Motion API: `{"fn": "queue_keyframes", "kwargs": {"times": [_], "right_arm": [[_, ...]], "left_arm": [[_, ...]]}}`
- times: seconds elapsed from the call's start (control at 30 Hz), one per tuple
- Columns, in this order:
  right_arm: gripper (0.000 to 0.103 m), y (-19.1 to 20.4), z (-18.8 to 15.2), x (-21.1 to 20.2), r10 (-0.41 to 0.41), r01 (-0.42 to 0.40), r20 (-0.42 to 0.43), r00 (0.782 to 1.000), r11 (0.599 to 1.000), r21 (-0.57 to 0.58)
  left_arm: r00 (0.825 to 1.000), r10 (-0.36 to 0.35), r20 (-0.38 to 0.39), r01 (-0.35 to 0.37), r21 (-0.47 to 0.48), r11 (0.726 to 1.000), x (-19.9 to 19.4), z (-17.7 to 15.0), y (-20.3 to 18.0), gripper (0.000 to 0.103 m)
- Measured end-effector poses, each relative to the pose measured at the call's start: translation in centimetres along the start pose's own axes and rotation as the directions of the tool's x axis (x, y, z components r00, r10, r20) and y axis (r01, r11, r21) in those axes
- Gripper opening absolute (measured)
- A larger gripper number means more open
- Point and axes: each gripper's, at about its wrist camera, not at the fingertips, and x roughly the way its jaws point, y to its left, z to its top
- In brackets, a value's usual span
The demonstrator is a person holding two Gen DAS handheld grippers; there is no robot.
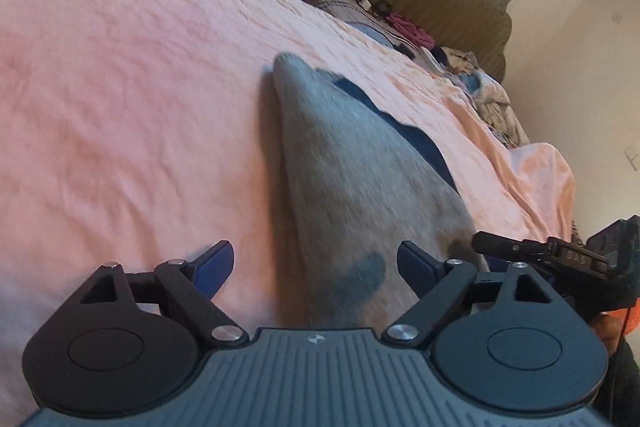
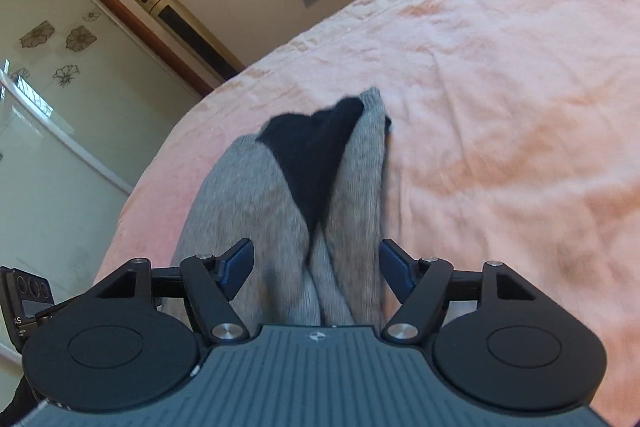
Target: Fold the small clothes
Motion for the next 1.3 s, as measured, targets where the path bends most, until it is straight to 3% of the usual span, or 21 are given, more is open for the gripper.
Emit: {"fn": "queue_keyframes", "kwargs": {"times": [0.07,0.1,0.13,0.17,0.2,0.27,0.37,0.4,0.53,0.63,0.67,0.7,0.73,0.77,0.9,1.07,1.3], "right_arm": [[0.07,0.2,-1.7,-0.3,0.006,-0.007,-0.017,1.0,1.0,-0.029],[0.066,0.6,-2.2,-0.4,0.005,-0.005,-0.009,1.0,0.999,-0.053],[0.049,1.0,-2.5,-0.4,-0.014,0.013,-0.014,1.0,0.997,-0.072],[0.035,1.3,-2.6,-0.2,-0.041,0.039,-0.025,0.999,0.996,-0.086],[0.024,1.5,-2.7,-0.2,-0.052,0.048,-0.038,0.998,0.995,-0.093],[0.024,2.7,-3.0,-0.6,-0.087,0.082,-0.031,0.996,0.986,-0.147],[0.024,4.6,-4.0,-0.7,-0.196,0.185,-0.017,0.981,0.95,-0.251],[0.028,4.6,-4.3,-0.2,-0.235,0.224,-0.014,0.972,0.939,-0.26],[0.037,5.0,-4.9,0.1,-0.247,0.244,0.022,0.969,0.933,-0.266],[0.053,5.3,-5.0,0.1,-0.239,0.235,0.018,0.971,0.931,-0.28],[0.063,5.4,-5.2,0.1,-0.236,0.231,0.016,0.972,0.93,-0.285],[0.073,5.6,-5.3,0.1,-0.24,0.235,0.017,0.971,0.928,-0.291],[0.078,5.7,-5.5,0.2,-0.245,0.24,0.02,0.969,0.924,-0.296],[0.082,5.8,-5.7,0.3,-0.247,0.242,0.024,0.969,0.922,-0.303],[0.083,6.0,-5.9,0.4,-0.254,0.251,0.031,0.967,0.917,-0.31],[0.084,5.9,-5.6,0.5,-0.251,0.246,0.023,0.968,0.92,-0.305],[0.087,5.9,-5.9,0.3,-0.252,0.245,0.018,0.968,0.92,-0.307]], "left_arm": [[0.999,-0.035,0.0,0.035,0.019,0.999,0.4,-1.1,-0.6,0.088],[1.0,-0.025,0.009,0.024,0.055,0.998,0.6,-1.4,-1.1,0.081],[1.0,-0.015,0.002,0.014,0.088,0.996,1.1,-1.3,-1.6,0.061],[0.999,-0.002,-0.036,0.005,0.086,0.996,1.7,-1.1,-1.5,0.013],[0.999,-0.003,-0.053,0.006,0.054,0.999,1.7,-0.9,-1.2,0.014],[0.999,0.025,-0.042,-0.022,0.089,0.996,0.8,-0.6,-1.7,0.013],[0.994,0.112,-0.017,-0.104,0.242,0.965,-0.3,-1.4,-2.9,0.013],[0.99,0.139,-0.013,-0.129,0.282,0.951,-0.2,-1.9,-2.9,0.013],[0.985,0.167,0.038,-0.17,0.345,0.923,-0.8,-2.9,-4.0,0.016],[0.98,0.173,0.101,-0.2,0.405,0.892,-2.4,-3.6,-5.7,0.028],[0.976,0.175,0.132,-0.215,0.431,0.876,-2.8,-3.8,-6.2,0.037],[0.97,0.18,0.166,-0.237,0.458,0.857,-3.3,-4.2,-6.7,0.055],[0.962,0.185,0.199,-0.261,0.489,0.832,-3.7,-4.6,-7.2,0.069],[0.956,0.185,0.228,-0.28,0.518,0.808,-4.0,-5.0,-7.6,0.089],[0.94,0.182,0.288,-0.328,0.621,0.712,-4.1,-6.6,-9.0,0.09],[0.927,0.2,0.316,-0.365,0.642,0.674,-3.0,-7.0,-9.4,0.09],[0.921,0.225,0.319,-0.386,0.657,0.647,-2.0,-7.1,-9.5,0.09]]}}
